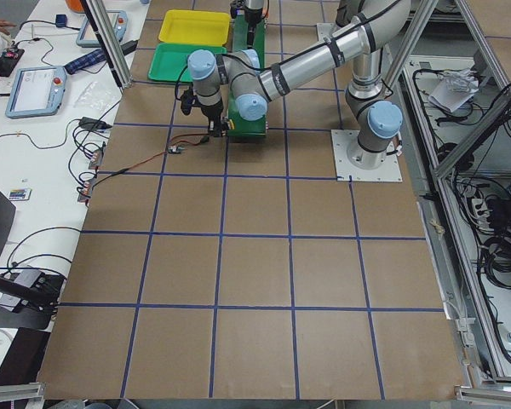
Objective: Sort buttons by color to trays
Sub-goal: 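Grasp the next green push-button with the right gripper while the left places a yellow button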
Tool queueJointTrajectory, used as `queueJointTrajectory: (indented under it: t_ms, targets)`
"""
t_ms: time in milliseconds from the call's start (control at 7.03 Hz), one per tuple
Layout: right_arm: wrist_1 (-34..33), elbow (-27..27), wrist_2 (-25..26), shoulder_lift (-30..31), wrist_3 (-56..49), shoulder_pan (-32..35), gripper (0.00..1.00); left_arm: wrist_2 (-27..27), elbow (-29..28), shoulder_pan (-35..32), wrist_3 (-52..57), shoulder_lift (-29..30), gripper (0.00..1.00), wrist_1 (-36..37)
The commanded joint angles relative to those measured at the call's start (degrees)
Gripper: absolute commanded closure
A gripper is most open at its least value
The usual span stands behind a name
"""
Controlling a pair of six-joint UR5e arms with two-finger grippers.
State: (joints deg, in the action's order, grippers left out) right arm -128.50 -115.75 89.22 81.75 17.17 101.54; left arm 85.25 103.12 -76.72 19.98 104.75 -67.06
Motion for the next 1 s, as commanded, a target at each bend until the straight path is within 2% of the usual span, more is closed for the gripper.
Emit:
queueJointTrajectory:
  t_ms: [0, 142, 284, 427, 569, 853]
  targets:
    - [-2.18, 0.0, 0.68, -2.45, -0.12, 0.15, 0.0, 0.44, 4.01, -5.52, 1.47, -1.48, 1.0, 4.91]
    - [-3.07, 0.09, 0.86, -4.21, -0.12, 0.15, 0.08, 0.44, 4.11, -6.94, 1.64, -0.43, 1.0, 5.7]
    - [-4.21, 0.09, 0.95, -4.58, -0.47, 0.15, 0.33, 0.53, 4.28, -7.04, 4.25, -0.86, 1.0, 5.71]
    - [-4.65, 0.26, 0.95, -5.1, -0.82, 0.06, 0.67, 0.7, 4.89, -7.04, 7.93, -1.47, 1.0, 5.62]
    - [-5.35, 1.13, 1.13, -5.11, -1.0, 0.06, 0.79, 0.7, 5.94, -7.04, 8.41, -2.0, 1.0, 5.62]
    - [-4.74, 6.04, 1.39, -5.72, -1.79, -0.29, 0.81, 0.7, 7.96, -6.96, 8.5, -1.92, 1.0, 5.71]
